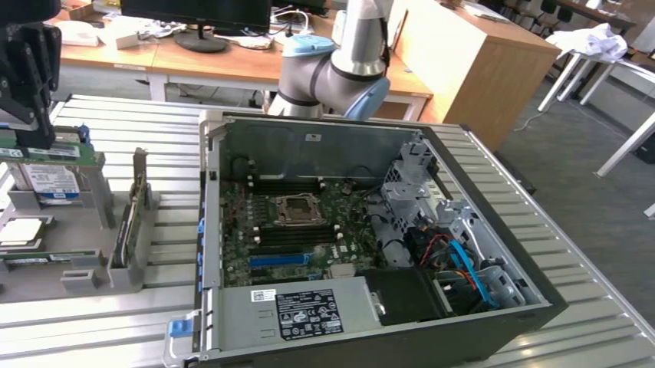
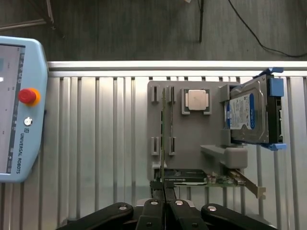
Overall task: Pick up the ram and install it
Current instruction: 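Pick up the ram and move it above insertion slot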
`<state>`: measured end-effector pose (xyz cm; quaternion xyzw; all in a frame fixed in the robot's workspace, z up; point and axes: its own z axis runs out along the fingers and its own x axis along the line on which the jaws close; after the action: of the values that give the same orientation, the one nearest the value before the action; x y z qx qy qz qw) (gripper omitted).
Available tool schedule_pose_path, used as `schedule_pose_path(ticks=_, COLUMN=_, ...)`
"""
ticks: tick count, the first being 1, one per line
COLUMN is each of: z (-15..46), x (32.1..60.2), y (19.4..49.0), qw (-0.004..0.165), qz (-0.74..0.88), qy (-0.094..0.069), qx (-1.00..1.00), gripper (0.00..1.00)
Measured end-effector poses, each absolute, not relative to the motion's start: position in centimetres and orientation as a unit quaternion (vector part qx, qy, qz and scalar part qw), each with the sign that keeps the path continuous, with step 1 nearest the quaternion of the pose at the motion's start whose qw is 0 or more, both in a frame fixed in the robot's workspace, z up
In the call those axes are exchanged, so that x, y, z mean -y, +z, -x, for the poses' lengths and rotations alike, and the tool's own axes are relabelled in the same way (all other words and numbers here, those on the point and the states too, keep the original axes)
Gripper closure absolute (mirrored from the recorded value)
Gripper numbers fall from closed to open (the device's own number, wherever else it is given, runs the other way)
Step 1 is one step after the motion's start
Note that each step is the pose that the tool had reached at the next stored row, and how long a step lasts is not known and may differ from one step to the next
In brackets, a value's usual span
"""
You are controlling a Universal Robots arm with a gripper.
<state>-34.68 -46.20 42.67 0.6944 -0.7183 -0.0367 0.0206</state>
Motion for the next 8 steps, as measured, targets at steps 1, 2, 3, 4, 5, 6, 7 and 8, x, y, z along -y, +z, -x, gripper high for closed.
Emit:
schedule_pose_path(ticks=1, z=34.5, x=46.2, y=42.7, qw=0.021, qz=-0.695, qy=-0.037, qx=0.718, gripper=0.88)
schedule_pose_path(ticks=2, z=34.3, x=46.2, y=42.7, qw=0.021, qz=-0.695, qy=-0.037, qx=0.718, gripper=0.88)
schedule_pose_path(ticks=3, z=34.1, x=46.3, y=42.7, qw=0.021, qz=-0.695, qy=-0.037, qx=0.718, gripper=0.88)
schedule_pose_path(ticks=4, z=33.9, x=46.3, y=42.7, qw=0.021, qz=-0.695, qy=-0.037, qx=0.718, gripper=0.88)
schedule_pose_path(ticks=5, z=33.7, x=46.3, y=42.7, qw=0.021, qz=-0.695, qy=-0.037, qx=0.718, gripper=0.88)
schedule_pose_path(ticks=6, z=33.4, x=46.3, y=42.7, qw=0.021, qz=-0.695, qy=-0.037, qx=0.718, gripper=0.88)
schedule_pose_path(ticks=7, z=33.2, x=46.4, y=42.7, qw=0.021, qz=-0.695, qy=-0.037, qx=0.718, gripper=0.88)
schedule_pose_path(ticks=8, z=33.0, x=46.4, y=42.7, qw=0.021, qz=-0.695, qy=-0.037, qx=0.717, gripper=0.88)
